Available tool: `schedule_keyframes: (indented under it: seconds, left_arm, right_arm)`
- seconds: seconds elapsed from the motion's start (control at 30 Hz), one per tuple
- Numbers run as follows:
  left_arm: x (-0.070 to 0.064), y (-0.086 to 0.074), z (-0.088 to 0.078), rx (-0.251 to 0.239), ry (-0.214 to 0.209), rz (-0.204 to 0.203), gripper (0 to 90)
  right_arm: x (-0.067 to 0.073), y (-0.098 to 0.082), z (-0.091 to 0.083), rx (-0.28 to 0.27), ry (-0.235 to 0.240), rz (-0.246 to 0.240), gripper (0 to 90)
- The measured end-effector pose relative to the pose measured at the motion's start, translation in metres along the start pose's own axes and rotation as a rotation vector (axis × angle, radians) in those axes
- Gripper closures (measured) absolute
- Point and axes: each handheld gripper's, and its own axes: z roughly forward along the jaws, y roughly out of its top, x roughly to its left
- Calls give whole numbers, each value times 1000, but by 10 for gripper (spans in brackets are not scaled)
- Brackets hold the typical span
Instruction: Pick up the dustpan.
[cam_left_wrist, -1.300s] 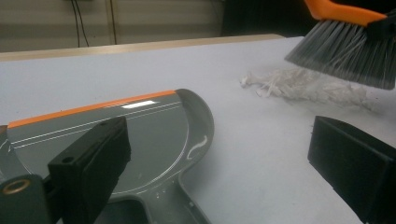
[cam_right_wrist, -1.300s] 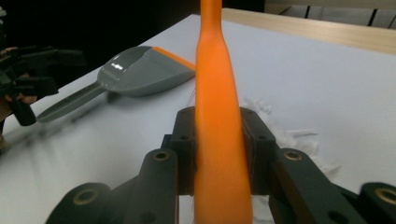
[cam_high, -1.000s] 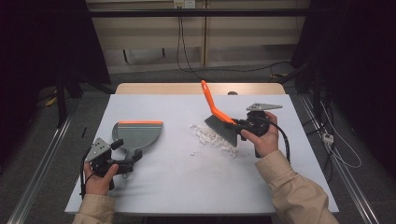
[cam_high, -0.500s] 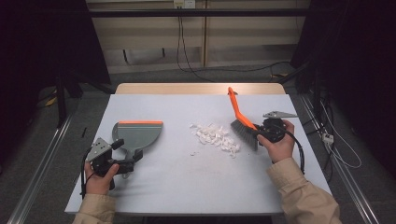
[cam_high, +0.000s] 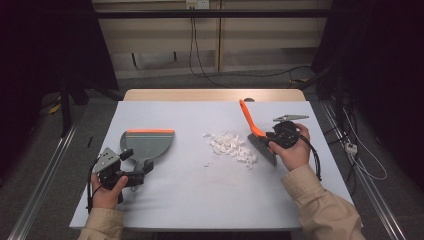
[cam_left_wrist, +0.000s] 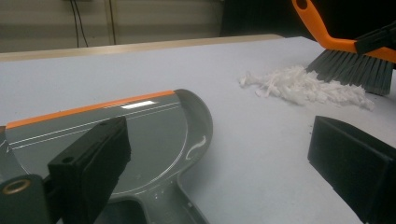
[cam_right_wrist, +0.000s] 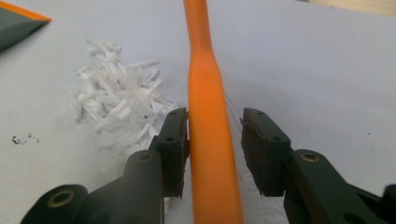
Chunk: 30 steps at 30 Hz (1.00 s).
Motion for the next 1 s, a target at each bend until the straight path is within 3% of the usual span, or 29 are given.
schedule_keyframes:
  seconds: [0.13,0.37,0.5,0.67,0.77,0.9,1.0]
  left_arm:
    - [0,0,-1,2,-1,4,55]
    - [-1,0,-1,1,2,7,55]
    - [-1,1,-2,2,2,13,55]
    - [-1,0,-2,-1,3,5,55]
    - [-1,1,-2,-3,5,4,55]
    - [0,0,0,4,7,1,55]
    - [0,0,0,3,9,-4,55]
  right_arm:
    - [1,4,5,56,-23,14,706]
    - [9,7,1,147,-62,-39,715]
    - [7,6,0,151,-59,-61,717]
    - [2,5,2,106,-21,-58,719]
    - [-2,9,6,31,19,-81,719]
    - [-7,25,19,-36,53,-120,719]
    - [-9,41,31,-55,99,-156,719]
